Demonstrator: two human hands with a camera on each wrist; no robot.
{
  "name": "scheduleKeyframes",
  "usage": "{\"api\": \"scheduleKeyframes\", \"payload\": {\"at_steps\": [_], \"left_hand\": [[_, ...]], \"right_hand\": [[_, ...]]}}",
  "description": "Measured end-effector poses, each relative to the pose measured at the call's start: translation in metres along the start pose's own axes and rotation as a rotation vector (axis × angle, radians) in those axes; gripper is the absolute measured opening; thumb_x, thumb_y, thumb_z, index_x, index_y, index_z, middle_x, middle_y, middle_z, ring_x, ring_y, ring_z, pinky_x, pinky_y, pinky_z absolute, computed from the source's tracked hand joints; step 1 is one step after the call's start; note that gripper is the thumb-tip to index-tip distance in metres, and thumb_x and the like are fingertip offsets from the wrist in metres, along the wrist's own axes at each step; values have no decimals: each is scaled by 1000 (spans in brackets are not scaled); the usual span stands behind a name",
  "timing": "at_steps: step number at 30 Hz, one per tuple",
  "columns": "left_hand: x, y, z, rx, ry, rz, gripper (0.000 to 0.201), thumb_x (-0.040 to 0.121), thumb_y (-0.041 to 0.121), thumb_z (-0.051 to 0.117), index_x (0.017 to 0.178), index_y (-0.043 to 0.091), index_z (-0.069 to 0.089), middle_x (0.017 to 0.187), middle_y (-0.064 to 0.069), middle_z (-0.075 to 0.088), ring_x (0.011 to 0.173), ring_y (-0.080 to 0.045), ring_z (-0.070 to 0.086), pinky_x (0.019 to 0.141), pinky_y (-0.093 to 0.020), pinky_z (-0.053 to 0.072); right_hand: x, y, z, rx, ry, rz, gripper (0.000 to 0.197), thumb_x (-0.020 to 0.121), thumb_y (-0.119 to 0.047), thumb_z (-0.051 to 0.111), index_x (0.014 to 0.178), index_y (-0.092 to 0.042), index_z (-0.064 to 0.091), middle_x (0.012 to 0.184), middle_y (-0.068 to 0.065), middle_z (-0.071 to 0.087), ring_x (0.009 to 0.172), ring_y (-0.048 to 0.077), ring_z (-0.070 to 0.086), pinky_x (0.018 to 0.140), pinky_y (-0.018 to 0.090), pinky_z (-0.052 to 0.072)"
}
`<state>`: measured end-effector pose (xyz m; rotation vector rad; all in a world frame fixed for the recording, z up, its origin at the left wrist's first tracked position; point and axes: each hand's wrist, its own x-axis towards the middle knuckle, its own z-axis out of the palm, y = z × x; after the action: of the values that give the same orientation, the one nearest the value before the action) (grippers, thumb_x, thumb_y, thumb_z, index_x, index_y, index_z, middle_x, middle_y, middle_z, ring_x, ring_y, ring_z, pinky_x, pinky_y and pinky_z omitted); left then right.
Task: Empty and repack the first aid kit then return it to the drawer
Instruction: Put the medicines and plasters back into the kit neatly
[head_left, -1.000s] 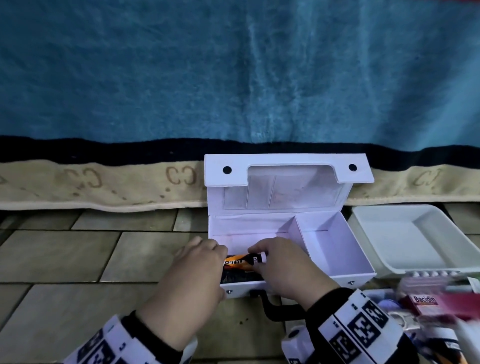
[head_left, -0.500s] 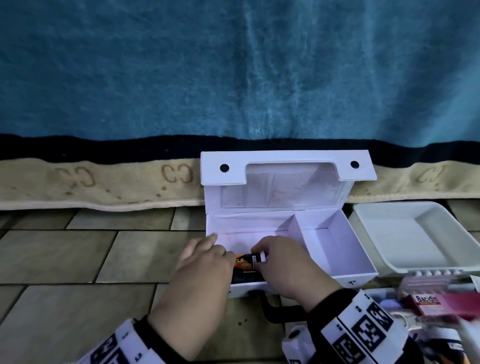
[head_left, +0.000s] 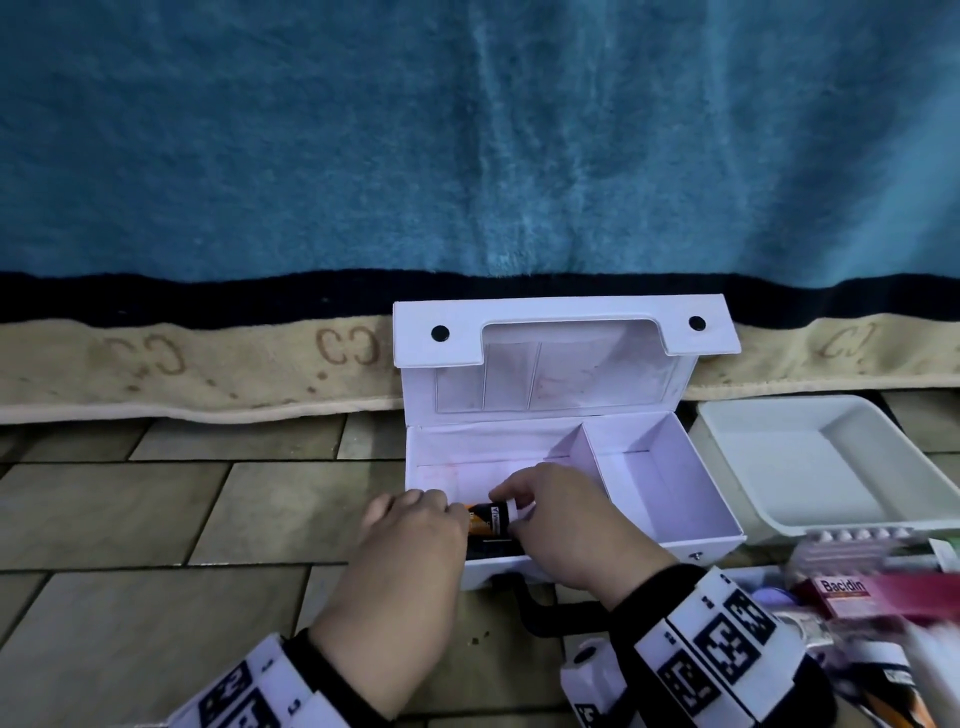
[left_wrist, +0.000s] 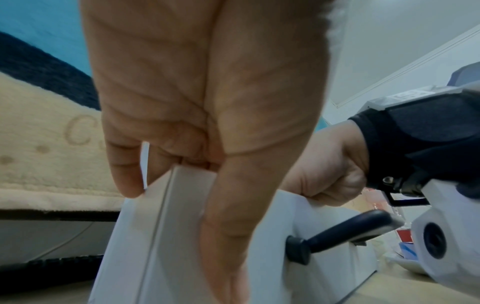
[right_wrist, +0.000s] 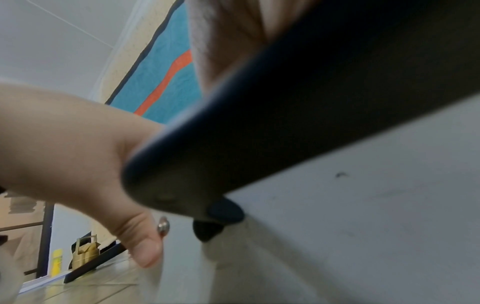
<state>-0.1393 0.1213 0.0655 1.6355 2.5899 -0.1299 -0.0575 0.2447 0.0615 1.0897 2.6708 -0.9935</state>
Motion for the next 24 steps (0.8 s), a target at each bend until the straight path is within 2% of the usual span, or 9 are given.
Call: {"api": "scheduleKeyframes", "payload": {"at_steps": [5,10,11,13,15,17,20,22,24], "left_hand": [[1,2,-1,-20,-21,-20,36,84,14,54,117,24,44,121,4,45,123,-16,40,99,-27,27],[1,5,-6,-27,9,-20,38,80,14,58,114,25,49,117,5,49,119,-16,46,94,-27,32],[-1,6,-9,-31,14,-4,39,72,16,67,108,24,54,110,4,53,111,-18,54,90,-29,37],[-4,6,-13,-88,39,30,53,28,20,87,75,23,63,76,4,58,70,-18,65,66,-31,47],[-3,7,-13,-72,103,67,62,0,22,84,57,24,60,57,6,54,47,-15,60,51,-26,43],[-1,17,-19,-88,135,99,64,0,28,88,59,25,62,57,8,56,46,-14,60,52,-24,38],[3,45,-37,-112,204,200,57,10,38,91,59,24,65,57,8,60,45,-15,60,57,-28,45],[6,67,-47,-125,236,273,41,32,46,84,61,24,66,60,8,62,48,-16,62,70,-28,36],[12,88,-51,-136,250,330,29,49,50,66,62,24,66,62,8,62,52,-15,63,70,-26,31]], "right_hand": [[2,1,3,-17,3,23,43,86,-6,52,123,-27,55,123,-3,58,112,12,55,92,22,45],[-6,-6,-1,-25,81,-19,43,88,-10,56,128,-24,49,126,2,52,111,17,55,90,26,47],[-12,-6,-5,9,119,-43,41,89,-10,56,127,-24,50,124,2,52,110,17,55,88,23,45],[-30,-4,-17,85,210,-92,37,89,-9,55,122,-24,55,118,1,53,108,13,55,81,14,38],[-54,2,-36,145,308,-110,33,89,-10,57,117,-27,59,114,-5,54,103,8,56,79,12,38],[-82,14,-57,199,401,-78,30,87,-11,60,110,-30,62,108,-12,57,92,2,57,76,12,44],[-122,47,-81,190,538,25,24,83,-13,65,97,-32,66,89,-16,62,75,-3,58,64,4,41],[-145,74,-88,151,645,139,18,80,-15,67,90,-30,68,76,-16,65,73,-6,58,61,2,40],[-165,99,-87,106,693,274,12,79,-19,68,87,-28,68,67,-18,62,66,-4,58,59,1,39]]}}
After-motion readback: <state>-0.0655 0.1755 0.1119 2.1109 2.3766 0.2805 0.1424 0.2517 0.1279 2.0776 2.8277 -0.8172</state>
